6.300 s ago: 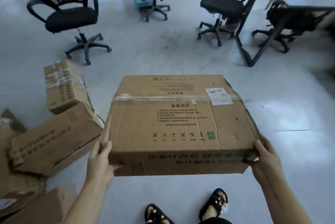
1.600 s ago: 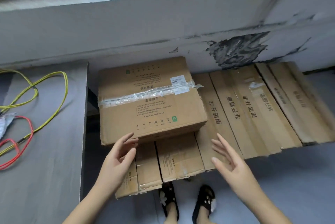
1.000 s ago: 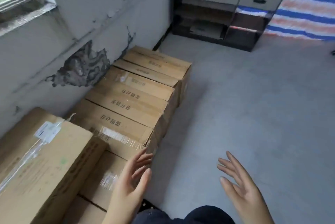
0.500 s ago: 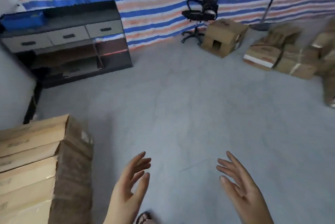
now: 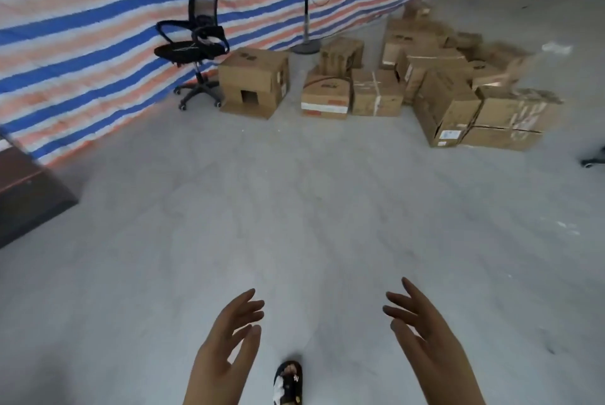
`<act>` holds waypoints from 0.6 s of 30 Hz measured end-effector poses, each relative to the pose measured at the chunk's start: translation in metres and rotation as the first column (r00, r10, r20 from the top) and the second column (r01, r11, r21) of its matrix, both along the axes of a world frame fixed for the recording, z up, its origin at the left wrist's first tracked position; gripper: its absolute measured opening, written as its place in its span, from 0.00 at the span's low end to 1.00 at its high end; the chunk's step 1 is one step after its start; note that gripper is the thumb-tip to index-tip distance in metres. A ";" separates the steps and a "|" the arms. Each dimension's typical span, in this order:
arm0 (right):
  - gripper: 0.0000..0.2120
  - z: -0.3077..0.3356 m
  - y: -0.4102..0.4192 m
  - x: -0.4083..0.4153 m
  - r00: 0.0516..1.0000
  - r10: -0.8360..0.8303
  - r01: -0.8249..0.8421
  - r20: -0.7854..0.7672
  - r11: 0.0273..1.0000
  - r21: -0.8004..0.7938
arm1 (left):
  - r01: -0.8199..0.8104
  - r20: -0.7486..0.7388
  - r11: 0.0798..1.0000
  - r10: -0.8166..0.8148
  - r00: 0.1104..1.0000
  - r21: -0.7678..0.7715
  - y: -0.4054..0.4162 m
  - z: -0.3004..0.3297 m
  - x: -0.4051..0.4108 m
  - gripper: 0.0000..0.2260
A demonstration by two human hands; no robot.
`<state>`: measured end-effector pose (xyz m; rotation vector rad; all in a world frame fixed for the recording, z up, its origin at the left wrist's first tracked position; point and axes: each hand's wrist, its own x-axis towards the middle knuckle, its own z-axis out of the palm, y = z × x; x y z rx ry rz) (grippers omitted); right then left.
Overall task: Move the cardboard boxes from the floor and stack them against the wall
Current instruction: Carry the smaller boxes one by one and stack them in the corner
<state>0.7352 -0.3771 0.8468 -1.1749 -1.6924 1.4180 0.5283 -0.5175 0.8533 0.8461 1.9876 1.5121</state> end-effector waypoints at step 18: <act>0.25 -0.019 0.301 -0.029 0.907 -0.420 0.420 0.013 0.905 -0.072 | 0.409 0.009 0.912 -0.409 0.912 -0.017 0.407 -0.010 -0.080 0.20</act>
